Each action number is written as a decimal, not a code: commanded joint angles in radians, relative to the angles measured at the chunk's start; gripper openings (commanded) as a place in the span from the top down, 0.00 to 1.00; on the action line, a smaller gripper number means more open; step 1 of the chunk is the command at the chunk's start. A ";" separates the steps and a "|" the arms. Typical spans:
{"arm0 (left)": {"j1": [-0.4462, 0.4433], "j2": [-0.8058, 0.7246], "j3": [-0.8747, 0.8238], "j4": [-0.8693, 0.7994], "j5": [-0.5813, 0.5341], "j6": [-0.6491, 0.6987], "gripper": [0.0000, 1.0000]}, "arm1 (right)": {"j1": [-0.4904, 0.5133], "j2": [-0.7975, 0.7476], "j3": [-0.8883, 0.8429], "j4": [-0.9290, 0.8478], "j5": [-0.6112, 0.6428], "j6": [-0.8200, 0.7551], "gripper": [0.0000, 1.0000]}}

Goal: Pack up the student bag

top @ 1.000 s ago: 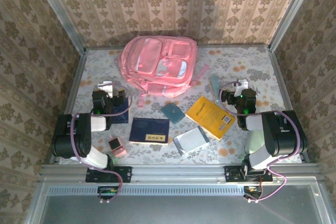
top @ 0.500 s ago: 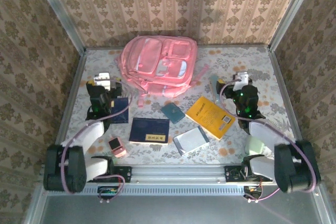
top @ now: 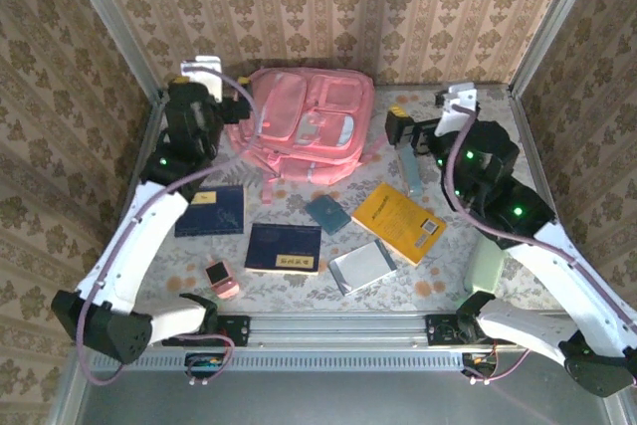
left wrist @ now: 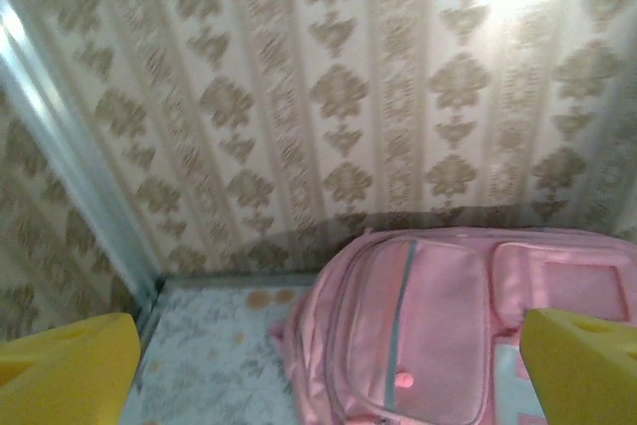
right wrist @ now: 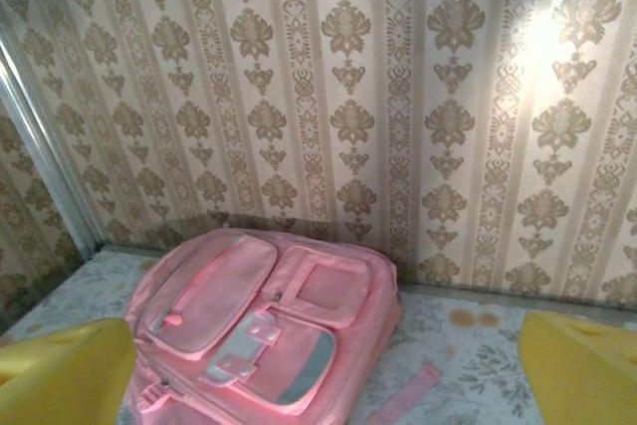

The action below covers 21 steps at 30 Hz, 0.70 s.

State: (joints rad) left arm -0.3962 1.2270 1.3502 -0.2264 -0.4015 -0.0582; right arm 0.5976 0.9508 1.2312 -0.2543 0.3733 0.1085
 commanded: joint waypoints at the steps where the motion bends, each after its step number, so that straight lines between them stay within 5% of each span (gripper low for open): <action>1: 0.083 0.060 0.011 -0.260 -0.030 -0.231 0.00 | -0.010 -0.059 -0.083 -0.135 -0.130 0.063 0.03; 7: 0.234 0.284 0.171 -0.389 0.265 -0.239 0.00 | -0.015 0.159 0.131 -0.530 -0.171 0.202 0.00; 16: 0.228 0.652 0.421 -0.450 0.334 -0.133 0.00 | -0.010 0.249 0.078 -0.499 -0.259 0.282 0.00; 21: 0.150 0.827 0.578 -0.497 0.238 -0.029 0.01 | 0.035 0.307 0.098 -0.536 -0.265 0.261 0.00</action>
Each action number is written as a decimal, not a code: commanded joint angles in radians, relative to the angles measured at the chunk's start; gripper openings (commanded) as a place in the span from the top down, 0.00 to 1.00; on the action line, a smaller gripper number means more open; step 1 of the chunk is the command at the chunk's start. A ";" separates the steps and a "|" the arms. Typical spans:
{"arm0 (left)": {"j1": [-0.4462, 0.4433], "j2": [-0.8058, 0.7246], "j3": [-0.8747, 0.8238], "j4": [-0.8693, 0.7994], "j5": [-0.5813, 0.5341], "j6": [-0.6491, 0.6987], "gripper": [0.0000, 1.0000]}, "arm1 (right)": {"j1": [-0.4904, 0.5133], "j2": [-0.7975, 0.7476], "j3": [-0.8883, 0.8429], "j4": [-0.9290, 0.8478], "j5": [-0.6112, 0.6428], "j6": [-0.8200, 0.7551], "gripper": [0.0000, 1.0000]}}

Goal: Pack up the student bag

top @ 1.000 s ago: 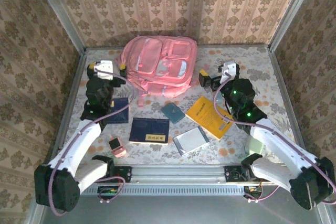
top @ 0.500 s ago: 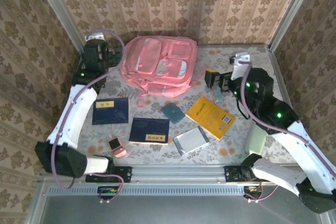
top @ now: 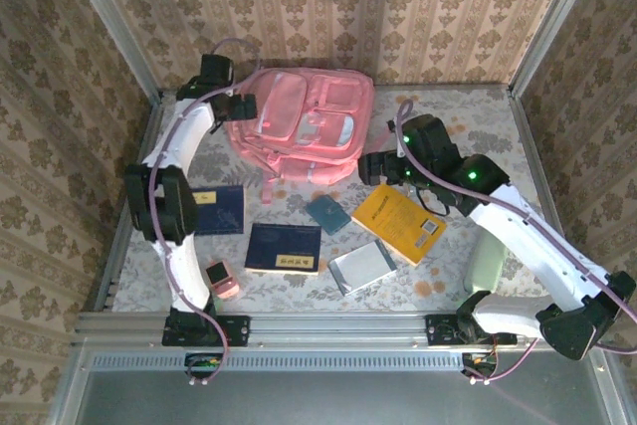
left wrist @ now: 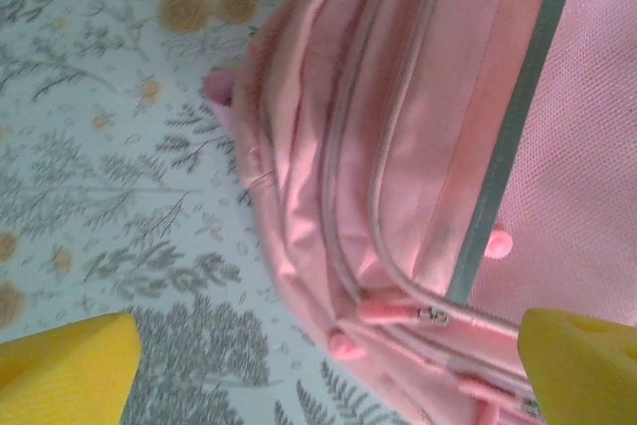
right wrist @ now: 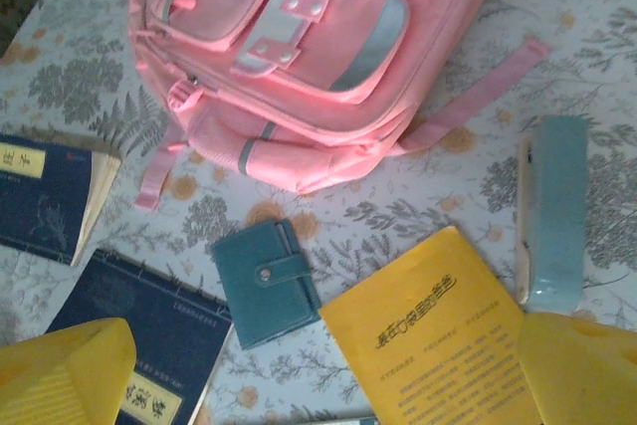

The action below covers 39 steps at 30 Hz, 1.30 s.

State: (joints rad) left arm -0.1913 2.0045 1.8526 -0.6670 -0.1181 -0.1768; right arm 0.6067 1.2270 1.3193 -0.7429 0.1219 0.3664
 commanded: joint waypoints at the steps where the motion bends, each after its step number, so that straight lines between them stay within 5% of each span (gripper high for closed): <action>1: -0.075 0.075 0.095 -0.056 -0.070 0.110 0.00 | 0.028 0.038 0.012 -0.054 -0.013 -0.003 0.00; 11: -0.116 0.253 0.250 -0.053 -0.286 0.067 0.05 | 0.028 0.009 -0.057 0.015 -0.124 -0.004 0.00; 24: -0.105 0.432 0.440 -0.127 -0.212 0.042 0.11 | 0.028 -0.027 -0.118 0.039 -0.157 -0.011 0.00; 34: -0.102 0.423 0.404 -0.097 -0.219 0.007 0.15 | 0.028 -0.026 -0.153 0.060 -0.162 -0.003 0.00; 39: -0.082 0.409 0.374 -0.082 -0.220 -0.020 0.39 | 0.028 -0.018 -0.158 0.071 -0.171 0.009 0.03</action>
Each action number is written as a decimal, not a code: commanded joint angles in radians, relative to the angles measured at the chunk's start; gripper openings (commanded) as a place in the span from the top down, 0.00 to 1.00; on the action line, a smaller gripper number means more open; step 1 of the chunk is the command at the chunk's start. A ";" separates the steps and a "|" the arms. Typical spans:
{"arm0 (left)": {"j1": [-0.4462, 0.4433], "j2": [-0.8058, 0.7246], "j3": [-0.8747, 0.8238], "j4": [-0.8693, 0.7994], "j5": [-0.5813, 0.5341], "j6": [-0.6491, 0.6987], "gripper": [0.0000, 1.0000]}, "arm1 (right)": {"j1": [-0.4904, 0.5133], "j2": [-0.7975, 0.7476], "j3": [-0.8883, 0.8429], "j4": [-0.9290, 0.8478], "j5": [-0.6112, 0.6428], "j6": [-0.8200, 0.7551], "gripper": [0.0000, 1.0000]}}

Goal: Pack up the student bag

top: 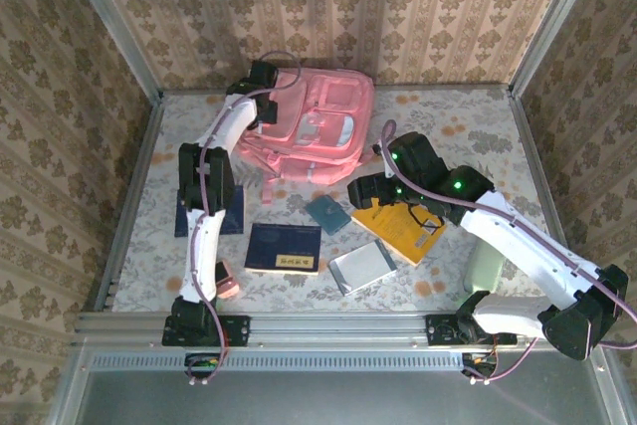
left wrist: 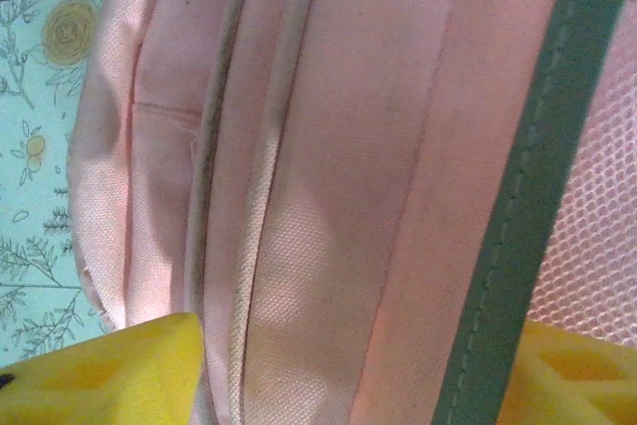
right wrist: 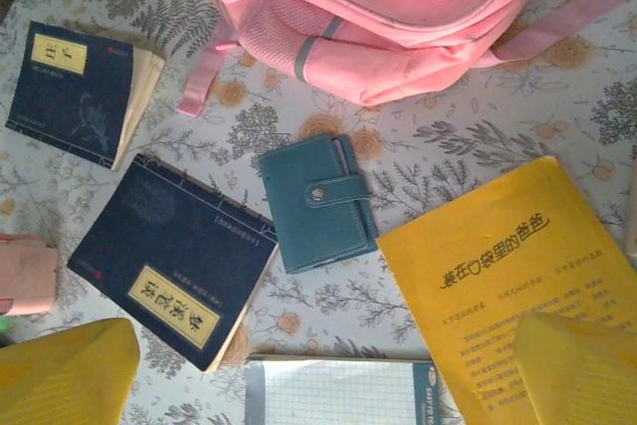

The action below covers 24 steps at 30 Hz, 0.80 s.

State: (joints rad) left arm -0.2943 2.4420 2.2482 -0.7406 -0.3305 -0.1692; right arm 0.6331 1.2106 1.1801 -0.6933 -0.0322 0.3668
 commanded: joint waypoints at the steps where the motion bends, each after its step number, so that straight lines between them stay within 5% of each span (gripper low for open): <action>1: 0.028 -0.033 -0.030 -0.007 0.000 -0.036 0.49 | 0.002 -0.002 -0.022 0.024 -0.018 0.010 0.04; 6: 0.042 -0.061 -0.046 0.009 0.058 -0.052 1.00 | 0.002 0.005 -0.021 0.018 -0.006 0.007 0.09; 12: 0.031 -0.149 -0.049 0.013 0.118 -0.120 1.00 | -0.002 0.091 0.070 -0.103 0.186 0.090 0.00; 24: 0.056 -0.362 -0.055 -0.052 0.350 -0.447 1.00 | -0.029 0.170 0.135 -0.076 0.139 0.092 0.02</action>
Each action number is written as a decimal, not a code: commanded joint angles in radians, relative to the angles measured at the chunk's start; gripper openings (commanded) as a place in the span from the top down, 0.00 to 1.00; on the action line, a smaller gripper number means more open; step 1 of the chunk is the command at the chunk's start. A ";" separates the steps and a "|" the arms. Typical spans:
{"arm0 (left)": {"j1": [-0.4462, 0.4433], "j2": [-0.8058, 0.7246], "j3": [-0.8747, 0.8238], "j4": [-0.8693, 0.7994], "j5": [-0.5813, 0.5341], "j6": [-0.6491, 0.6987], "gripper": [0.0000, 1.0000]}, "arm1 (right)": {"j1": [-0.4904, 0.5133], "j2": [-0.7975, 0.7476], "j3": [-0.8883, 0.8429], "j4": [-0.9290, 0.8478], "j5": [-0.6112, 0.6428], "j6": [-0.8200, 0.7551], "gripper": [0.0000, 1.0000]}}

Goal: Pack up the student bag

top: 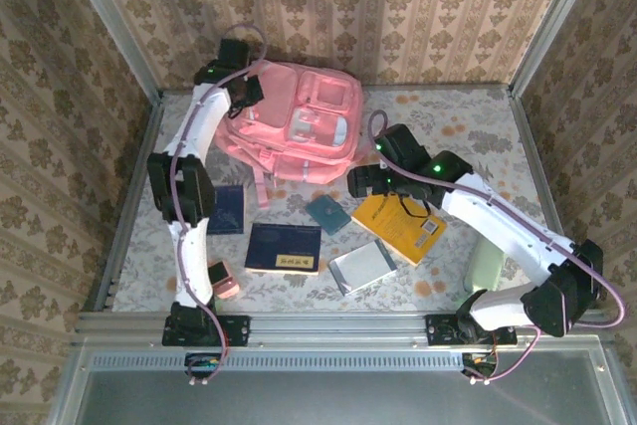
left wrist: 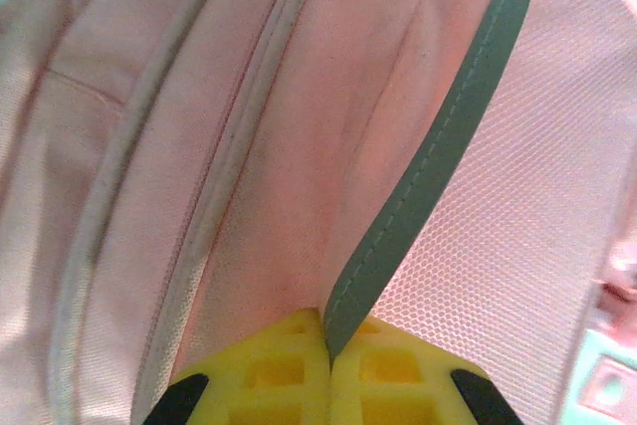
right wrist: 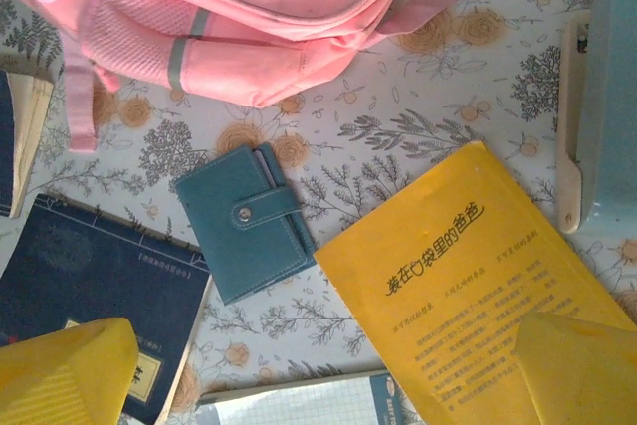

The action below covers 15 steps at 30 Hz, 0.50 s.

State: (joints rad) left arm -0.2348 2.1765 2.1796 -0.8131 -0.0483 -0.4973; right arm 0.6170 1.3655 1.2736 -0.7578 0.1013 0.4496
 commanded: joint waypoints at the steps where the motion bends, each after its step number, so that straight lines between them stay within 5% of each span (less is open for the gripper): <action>1: -0.011 -0.110 0.004 0.011 0.071 -0.136 1.00 | -0.021 0.018 0.058 0.001 -0.032 0.007 0.01; 9: -0.042 -0.277 -0.215 0.093 0.095 -0.282 1.00 | -0.117 0.164 0.210 0.152 -0.375 0.087 0.18; 15: -0.122 -0.324 -0.290 0.171 0.058 -0.083 1.00 | -0.142 0.370 0.410 0.208 -0.539 0.252 0.33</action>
State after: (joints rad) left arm -0.3161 1.9251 1.8858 -0.7898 -0.0013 -0.6765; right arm 0.4755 1.6646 1.6051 -0.5976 -0.3031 0.5919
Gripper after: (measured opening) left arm 0.060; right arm 0.681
